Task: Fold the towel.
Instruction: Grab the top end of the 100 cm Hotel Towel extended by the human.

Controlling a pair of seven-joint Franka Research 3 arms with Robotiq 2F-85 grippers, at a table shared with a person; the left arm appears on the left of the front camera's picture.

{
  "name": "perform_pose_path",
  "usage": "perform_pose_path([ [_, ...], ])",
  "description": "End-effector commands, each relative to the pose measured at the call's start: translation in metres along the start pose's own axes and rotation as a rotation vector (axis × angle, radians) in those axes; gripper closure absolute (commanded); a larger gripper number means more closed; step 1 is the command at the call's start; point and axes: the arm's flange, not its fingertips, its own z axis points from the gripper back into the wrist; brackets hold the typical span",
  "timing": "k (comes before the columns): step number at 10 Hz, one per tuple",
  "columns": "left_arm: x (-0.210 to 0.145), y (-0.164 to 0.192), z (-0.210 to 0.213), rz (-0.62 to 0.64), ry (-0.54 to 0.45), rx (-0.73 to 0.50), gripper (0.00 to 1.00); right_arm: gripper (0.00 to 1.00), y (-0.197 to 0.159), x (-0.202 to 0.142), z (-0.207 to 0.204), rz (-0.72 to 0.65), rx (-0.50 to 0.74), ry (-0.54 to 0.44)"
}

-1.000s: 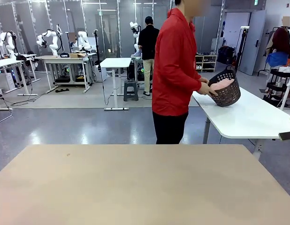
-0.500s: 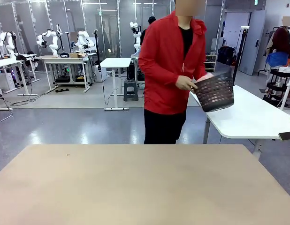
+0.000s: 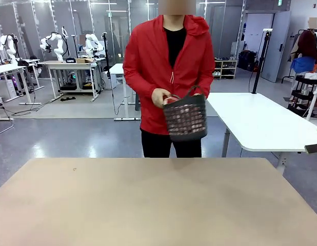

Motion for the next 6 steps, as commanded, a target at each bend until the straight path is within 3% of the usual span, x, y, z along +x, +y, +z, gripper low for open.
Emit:
perform_pose_path([
  [1,-0.0006,0.0008,0.0011,-0.023,0.000,-0.017,0.00,0.00,-0.0014,0.0015,0.0006,0.022,0.016,-0.007],
  [6,-0.0006,0.0008,0.0011,-0.023,0.000,-0.017,0.00,0.00,-0.0014,0.0015,0.0006,0.022,0.016,-0.007],
])
